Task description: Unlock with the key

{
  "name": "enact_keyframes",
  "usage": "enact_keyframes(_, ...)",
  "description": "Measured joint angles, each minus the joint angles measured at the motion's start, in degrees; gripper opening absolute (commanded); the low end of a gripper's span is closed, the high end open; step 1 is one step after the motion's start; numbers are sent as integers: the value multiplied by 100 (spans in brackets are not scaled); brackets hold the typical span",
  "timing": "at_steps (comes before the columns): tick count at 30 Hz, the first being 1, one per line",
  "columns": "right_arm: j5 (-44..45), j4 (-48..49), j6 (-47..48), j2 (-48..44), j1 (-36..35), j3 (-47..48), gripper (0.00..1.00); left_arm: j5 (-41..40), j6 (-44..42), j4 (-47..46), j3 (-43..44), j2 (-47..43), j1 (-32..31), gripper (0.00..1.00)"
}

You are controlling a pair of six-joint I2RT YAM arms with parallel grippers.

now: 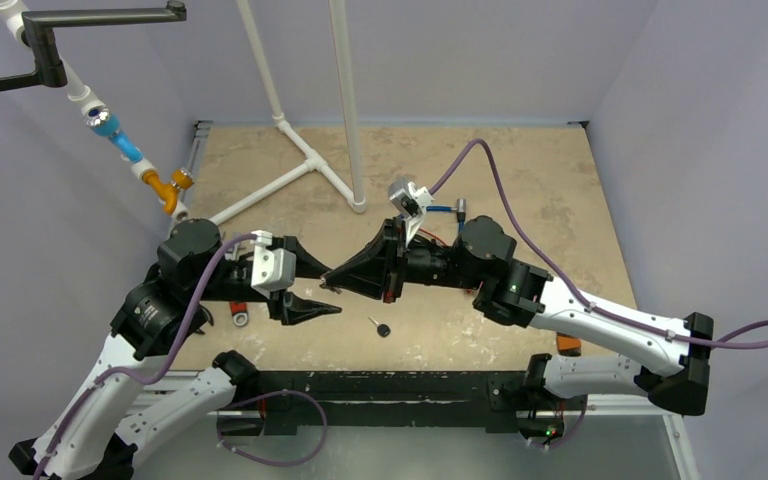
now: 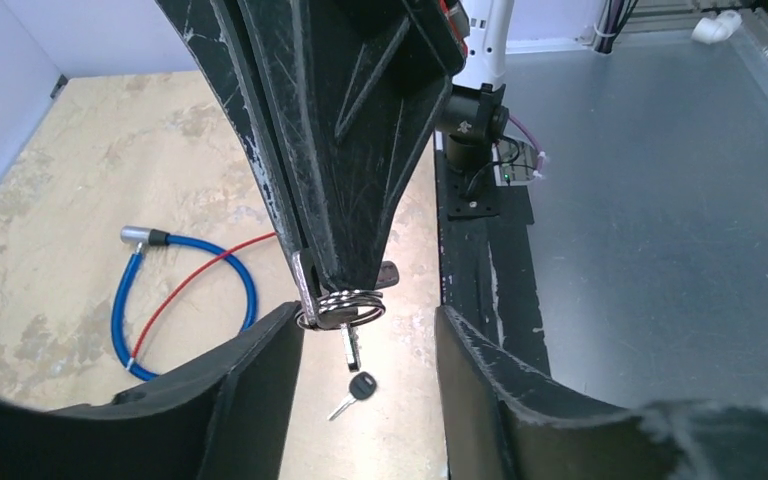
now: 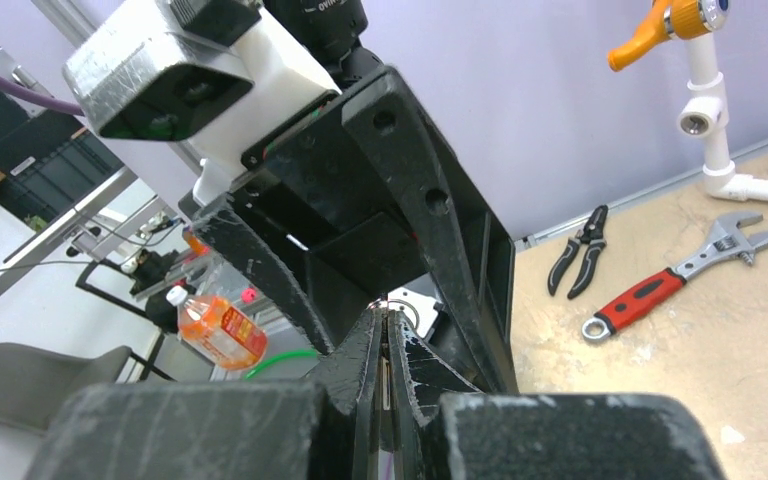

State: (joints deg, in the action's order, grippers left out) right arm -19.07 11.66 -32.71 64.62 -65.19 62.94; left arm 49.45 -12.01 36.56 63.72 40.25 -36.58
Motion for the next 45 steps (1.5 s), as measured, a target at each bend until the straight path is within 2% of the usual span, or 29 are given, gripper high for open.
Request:
enact_keyframes(2,0,90,-31,13,0,0,0,0,66,-61,-42,-9,-7,28)
enact_keyframes(7,0,214,-72,74,0,0,0,-24,94,-120,-76,-37,-20,22)
enact_keyframes(13,0,262,-76,72,0,-2,0,-92,94,-136,-83,-129,-20,0)
enact_keyframes(33,83,55,-81,-321,39,-444,0,-726,-260,199,-81,-262,-20,0)
enact_keyframes(37,151,4,-83,-341,37,-459,0,-774,-321,240,-81,-260,-20,8)
enact_keyframes(39,155,-20,-83,-389,39,-463,0,-824,-376,321,-66,-262,-20,9)
enact_keyframes(45,155,-7,-83,-511,39,-463,0,-890,-413,439,-48,-262,-20,0)
